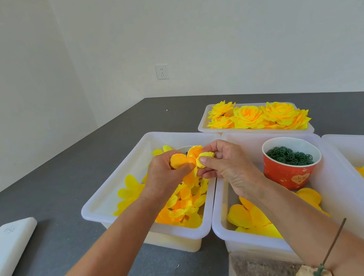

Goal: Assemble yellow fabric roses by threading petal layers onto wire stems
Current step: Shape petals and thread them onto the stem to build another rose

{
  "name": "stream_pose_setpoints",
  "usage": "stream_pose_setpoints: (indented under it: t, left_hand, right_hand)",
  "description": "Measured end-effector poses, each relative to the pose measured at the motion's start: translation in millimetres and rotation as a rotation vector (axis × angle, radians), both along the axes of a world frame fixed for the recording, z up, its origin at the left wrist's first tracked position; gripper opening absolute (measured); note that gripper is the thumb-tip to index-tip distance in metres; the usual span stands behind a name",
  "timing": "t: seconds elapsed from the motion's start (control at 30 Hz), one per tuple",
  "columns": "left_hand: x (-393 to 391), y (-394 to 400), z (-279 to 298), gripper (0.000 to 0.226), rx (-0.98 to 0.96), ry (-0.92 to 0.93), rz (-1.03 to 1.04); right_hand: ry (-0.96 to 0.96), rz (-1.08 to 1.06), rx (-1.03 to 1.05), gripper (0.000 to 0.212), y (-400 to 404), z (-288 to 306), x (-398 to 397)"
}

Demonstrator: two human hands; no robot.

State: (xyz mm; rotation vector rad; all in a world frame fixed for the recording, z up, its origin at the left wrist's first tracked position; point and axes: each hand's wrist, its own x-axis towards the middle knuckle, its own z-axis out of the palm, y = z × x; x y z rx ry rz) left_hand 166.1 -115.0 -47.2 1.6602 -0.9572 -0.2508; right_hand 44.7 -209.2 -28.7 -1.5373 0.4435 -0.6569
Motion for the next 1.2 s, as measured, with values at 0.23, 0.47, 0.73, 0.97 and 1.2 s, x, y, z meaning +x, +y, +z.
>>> stream_pose_setpoints:
  t: [0.23,0.47,0.73,0.97,1.2]
  left_hand:
    - [-2.0,-0.3,-0.5,0.03,-0.033,-0.18,0.071]
    - [-1.9,-0.8,0.3,0.027,-0.009,-0.148,0.082]
    - [15.7,2.2,2.6,0.027,0.072,0.016,0.403]
    - [24.9,-1.6,-6.1,0.024,0.363,0.125,0.374]
    - [24.8,1.4,-8.5,0.046,0.508,-0.032,0.402]
  right_hand:
    - [0.013,0.024,0.002,0.01,1.7,-2.2,-0.1]
    - [0.101,-0.02,-0.069,0.011,-2.3,-3.7,2.9]
    - [0.138,-0.124,-0.245,0.008,-4.8,-6.4,0.2]
    - [0.013,0.083,0.01,0.007,-1.6,-2.6,0.5]
    - [0.01,0.07,-0.047,0.014,-2.3,-5.2,0.5]
